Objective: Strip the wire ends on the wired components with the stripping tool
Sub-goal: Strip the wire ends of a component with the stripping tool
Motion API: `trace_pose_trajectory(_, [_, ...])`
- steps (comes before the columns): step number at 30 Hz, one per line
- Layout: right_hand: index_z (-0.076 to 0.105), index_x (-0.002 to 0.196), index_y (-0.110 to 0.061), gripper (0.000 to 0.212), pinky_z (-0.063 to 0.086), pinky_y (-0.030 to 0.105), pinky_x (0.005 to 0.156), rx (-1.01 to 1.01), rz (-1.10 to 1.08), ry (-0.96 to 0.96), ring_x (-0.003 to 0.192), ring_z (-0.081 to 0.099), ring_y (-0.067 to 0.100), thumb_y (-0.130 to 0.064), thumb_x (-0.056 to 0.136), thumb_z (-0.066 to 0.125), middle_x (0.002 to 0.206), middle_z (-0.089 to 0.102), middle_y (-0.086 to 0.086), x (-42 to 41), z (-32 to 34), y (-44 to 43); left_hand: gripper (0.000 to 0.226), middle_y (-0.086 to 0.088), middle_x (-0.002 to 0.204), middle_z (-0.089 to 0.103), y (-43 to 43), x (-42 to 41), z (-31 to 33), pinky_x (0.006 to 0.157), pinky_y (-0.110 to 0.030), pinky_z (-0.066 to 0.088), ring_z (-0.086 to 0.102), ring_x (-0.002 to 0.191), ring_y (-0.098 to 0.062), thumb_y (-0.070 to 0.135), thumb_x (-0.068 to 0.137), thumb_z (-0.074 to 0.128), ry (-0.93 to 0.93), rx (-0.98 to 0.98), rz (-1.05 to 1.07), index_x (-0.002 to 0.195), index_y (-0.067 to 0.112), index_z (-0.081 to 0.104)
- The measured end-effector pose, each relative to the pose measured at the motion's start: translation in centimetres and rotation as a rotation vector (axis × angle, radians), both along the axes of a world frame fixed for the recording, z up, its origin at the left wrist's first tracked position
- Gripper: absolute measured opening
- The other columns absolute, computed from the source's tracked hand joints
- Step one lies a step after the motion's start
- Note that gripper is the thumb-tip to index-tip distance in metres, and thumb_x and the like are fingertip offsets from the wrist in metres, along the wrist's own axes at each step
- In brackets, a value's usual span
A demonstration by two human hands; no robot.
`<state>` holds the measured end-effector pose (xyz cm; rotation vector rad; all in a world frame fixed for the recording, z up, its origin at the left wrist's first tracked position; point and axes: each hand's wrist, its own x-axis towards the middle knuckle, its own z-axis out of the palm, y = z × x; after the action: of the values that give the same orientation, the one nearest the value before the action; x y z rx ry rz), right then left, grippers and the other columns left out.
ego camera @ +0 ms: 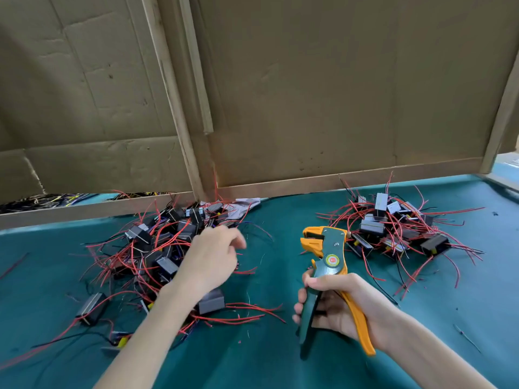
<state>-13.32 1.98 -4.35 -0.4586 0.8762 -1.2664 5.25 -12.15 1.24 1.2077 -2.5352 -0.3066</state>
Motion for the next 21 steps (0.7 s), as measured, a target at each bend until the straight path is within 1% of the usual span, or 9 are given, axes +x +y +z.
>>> trace_pose_trajectory(3, [0.066,0.078,-0.003,0.013,0.056,0.049,0.073,0.001,-0.004,0.001,0.071,0.064,0.038,-0.002,0.066,0.072,0.078,0.061,0.023,0.0,0.0,0.1,0.03,0.015,0.115,0.057,-0.9,2.6,-2.7,0.094,-0.035,0.03,0.043,0.114,-0.014,0.015,0.093,0.051,-0.172,-0.108,0.027,0.112,0.034,0.063])
trace_pose_trajectory(5, [0.066,0.078,-0.002,0.015,0.056,0.049,0.072,0.003,-0.003,-0.002,0.07,0.064,0.038,-0.002,0.065,0.073,0.077,0.061,0.023,0.1,0.1,0.1,0.027,0.02,0.119,0.051,-1.0,3.3,-4.1,0.09,-0.032,0.024,0.039,0.117,-0.011,0.026,0.093,0.055,-0.198,-0.195,0.045,0.117,0.038,0.061])
trace_pose_trajectory(7, [0.066,0.078,-0.001,0.015,0.056,0.049,0.072,0.003,-0.005,0.004,0.07,0.064,0.038,-0.001,0.065,0.073,0.077,0.06,0.023,0.1,0.1,0.1,0.024,0.019,0.116,0.052,-1.0,3.4,-4.7,0.089,-0.031,0.022,0.04,0.115,-0.01,0.031,0.092,0.059,-0.184,-0.276,0.058,0.114,0.039,0.063])
trace_pose_trajectory(10, [0.065,0.077,-0.001,0.012,0.056,0.048,0.072,0.012,-0.01,0.02,0.069,0.064,0.038,-0.002,0.067,0.072,0.077,0.06,0.023,0.2,0.2,0.1,0.021,0.016,0.108,0.056,-1.0,3.1,-4.9,0.09,-0.031,0.024,0.044,0.11,-0.012,0.028,0.091,0.061,-0.192,-0.367,0.079,0.11,0.036,0.064])
trace_pose_trajectory(14, [0.065,0.077,-0.002,0.01,0.057,0.048,0.073,0.006,-0.01,0.038,0.07,0.064,0.038,-0.002,0.068,0.071,0.077,0.06,0.023,0.2,0.3,0.2,0.038,0.008,0.112,0.053,-1.0,2.9,-5.3,0.09,-0.035,0.028,0.044,0.112,-0.018,0.03,0.09,0.062,-0.261,-0.421,0.11,0.126,0.037,0.054])
trace_pose_trajectory(15, [0.065,0.077,-0.002,0.01,0.057,0.048,0.074,0.002,-0.006,0.045,0.07,0.064,0.038,-0.002,0.069,0.07,0.077,0.06,0.023,0.3,0.3,0.3,0.035,0.006,0.112,0.051,-1.0,2.9,-5.3,0.089,-0.036,0.028,0.043,0.112,-0.019,0.033,0.09,0.061,-0.283,-0.426,0.125,0.124,0.036,0.054])
trace_pose_trajectory(17, [0.065,0.076,-0.002,0.009,0.057,0.049,0.075,-0.006,-0.002,0.056,0.07,0.064,0.037,-0.003,0.069,0.07,0.077,0.06,0.023,0.3,0.3,0.3,0.023,0.005,0.108,0.048,-1.0,2.8,-5.2,0.087,-0.036,0.028,0.042,0.108,-0.02,0.037,0.089,0.062,-0.286,-0.449,0.152,0.111,0.032,0.06])
trace_pose_trajectory(19, [0.064,0.077,-0.002,0.01,0.057,0.048,0.074,-0.01,-0.004,0.06,0.07,0.064,0.037,-0.003,0.069,0.07,0.077,0.06,0.023,0.4,0.4,0.3,0.012,0.005,0.104,0.05,-1.0,2.9,-5.2,0.084,-0.036,0.029,0.044,0.104,-0.02,0.034,0.087,0.065,-0.232,-0.472,0.15,0.098,0.03,0.066])
trace_pose_trajectory(21, [0.064,0.077,-0.002,0.013,0.057,0.049,0.074,-0.009,-0.008,0.059,0.07,0.064,0.037,-0.003,0.067,0.071,0.077,0.06,0.023,0.5,0.4,0.3,0.005,0.006,0.101,0.055,-1.1,3.0,-5.2,0.084,-0.036,0.03,0.048,0.101,-0.02,0.031,0.084,0.07,-0.146,-0.475,0.123,0.088,0.028,0.071])
